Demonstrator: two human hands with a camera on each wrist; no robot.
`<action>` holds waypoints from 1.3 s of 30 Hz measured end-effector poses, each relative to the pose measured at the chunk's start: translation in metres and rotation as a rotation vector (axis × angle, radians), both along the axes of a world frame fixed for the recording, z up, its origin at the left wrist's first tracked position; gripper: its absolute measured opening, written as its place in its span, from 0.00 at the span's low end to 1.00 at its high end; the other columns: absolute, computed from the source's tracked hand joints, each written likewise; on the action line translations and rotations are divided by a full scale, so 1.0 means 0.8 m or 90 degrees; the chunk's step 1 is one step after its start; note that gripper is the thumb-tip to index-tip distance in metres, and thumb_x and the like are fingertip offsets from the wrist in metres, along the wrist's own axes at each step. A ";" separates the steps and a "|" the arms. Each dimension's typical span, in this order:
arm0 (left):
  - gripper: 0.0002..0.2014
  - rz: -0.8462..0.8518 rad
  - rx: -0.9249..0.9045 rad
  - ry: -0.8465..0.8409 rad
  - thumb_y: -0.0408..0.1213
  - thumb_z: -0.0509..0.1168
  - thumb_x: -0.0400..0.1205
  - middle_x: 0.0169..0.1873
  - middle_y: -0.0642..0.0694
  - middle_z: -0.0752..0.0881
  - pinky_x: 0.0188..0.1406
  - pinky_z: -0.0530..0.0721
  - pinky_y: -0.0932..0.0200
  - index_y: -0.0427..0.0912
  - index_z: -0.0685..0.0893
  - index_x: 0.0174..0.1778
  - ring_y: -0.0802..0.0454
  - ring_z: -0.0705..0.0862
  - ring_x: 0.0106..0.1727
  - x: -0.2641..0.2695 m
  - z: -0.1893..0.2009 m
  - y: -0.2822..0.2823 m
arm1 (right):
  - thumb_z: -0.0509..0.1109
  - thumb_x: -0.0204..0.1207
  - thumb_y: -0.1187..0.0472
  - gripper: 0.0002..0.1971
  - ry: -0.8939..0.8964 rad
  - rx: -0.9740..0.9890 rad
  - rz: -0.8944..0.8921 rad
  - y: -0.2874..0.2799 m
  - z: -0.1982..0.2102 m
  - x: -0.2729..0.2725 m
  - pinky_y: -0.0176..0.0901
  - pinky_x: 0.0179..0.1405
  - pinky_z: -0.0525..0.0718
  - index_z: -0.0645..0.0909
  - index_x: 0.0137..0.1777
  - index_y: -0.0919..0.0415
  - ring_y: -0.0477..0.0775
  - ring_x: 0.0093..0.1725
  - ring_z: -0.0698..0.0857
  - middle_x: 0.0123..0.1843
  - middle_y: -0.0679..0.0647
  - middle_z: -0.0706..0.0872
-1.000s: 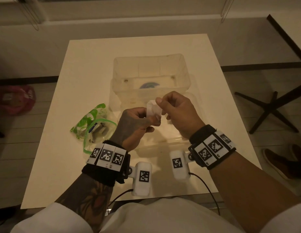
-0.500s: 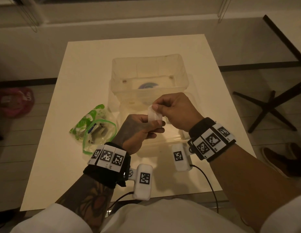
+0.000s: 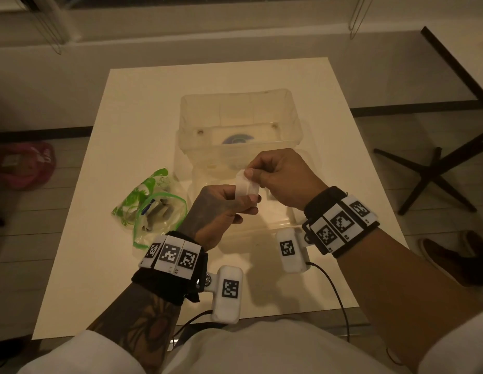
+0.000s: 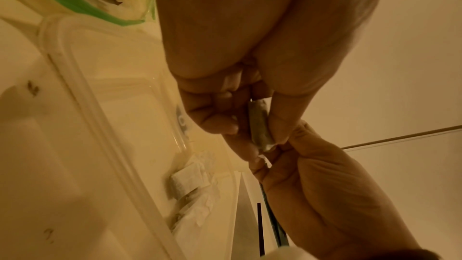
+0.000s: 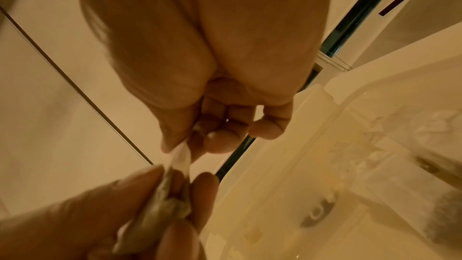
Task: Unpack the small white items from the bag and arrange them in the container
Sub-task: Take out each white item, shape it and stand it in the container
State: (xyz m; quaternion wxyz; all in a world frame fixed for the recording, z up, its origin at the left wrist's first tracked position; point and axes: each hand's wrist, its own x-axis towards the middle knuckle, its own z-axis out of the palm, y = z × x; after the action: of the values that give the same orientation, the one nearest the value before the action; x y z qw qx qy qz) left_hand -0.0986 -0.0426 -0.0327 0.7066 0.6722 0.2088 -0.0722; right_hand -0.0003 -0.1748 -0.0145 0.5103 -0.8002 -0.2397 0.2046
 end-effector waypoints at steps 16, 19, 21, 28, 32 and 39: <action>0.10 -0.009 -0.407 0.039 0.41 0.67 0.66 0.39 0.43 0.85 0.20 0.71 0.65 0.42 0.87 0.39 0.49 0.82 0.31 -0.002 0.006 0.010 | 0.67 0.82 0.63 0.07 0.053 0.008 0.119 0.000 0.007 -0.005 0.38 0.36 0.78 0.83 0.51 0.67 0.49 0.39 0.83 0.44 0.60 0.89; 0.12 0.043 -0.356 0.057 0.38 0.56 0.78 0.41 0.41 0.86 0.20 0.73 0.64 0.38 0.83 0.49 0.48 0.84 0.31 0.000 0.007 0.006 | 0.68 0.82 0.63 0.06 0.026 -0.008 0.101 0.001 0.007 -0.003 0.37 0.32 0.77 0.83 0.46 0.65 0.44 0.34 0.80 0.37 0.54 0.86; 0.16 0.063 -0.332 0.063 0.38 0.50 0.84 0.43 0.40 0.87 0.23 0.74 0.63 0.38 0.82 0.55 0.48 0.85 0.33 0.002 0.006 0.005 | 0.67 0.82 0.63 0.06 0.015 -0.018 0.085 0.001 0.007 -0.001 0.37 0.31 0.78 0.83 0.46 0.65 0.42 0.32 0.80 0.35 0.51 0.84; 0.08 0.185 -0.108 -0.060 0.28 0.66 0.82 0.49 0.35 0.88 0.30 0.85 0.56 0.43 0.74 0.44 0.38 0.91 0.47 0.002 -0.002 0.000 | 0.67 0.83 0.62 0.08 -0.009 -0.049 0.046 0.002 0.009 0.000 0.27 0.24 0.74 0.84 0.46 0.66 0.35 0.25 0.77 0.30 0.47 0.82; 0.08 0.183 0.024 -0.126 0.22 0.69 0.78 0.49 0.44 0.90 0.37 0.90 0.51 0.38 0.80 0.38 0.43 0.91 0.46 0.001 -0.002 0.003 | 0.67 0.82 0.61 0.09 -0.013 -0.061 0.040 0.003 0.011 -0.001 0.27 0.24 0.74 0.83 0.45 0.66 0.37 0.24 0.76 0.30 0.49 0.81; 0.14 0.184 -0.014 -0.097 0.25 0.58 0.83 0.47 0.39 0.89 0.36 0.90 0.53 0.44 0.88 0.45 0.45 0.91 0.44 0.004 0.000 0.009 | 0.64 0.84 0.61 0.09 -0.013 -0.069 0.048 0.003 0.013 0.000 0.26 0.23 0.72 0.82 0.44 0.61 0.36 0.23 0.76 0.29 0.47 0.80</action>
State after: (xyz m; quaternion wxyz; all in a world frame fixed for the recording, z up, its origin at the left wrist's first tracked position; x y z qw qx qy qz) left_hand -0.0951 -0.0354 -0.0323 0.7308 0.6308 0.2485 0.0789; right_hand -0.0005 -0.1726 -0.0038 0.4557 -0.8189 -0.2638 0.2283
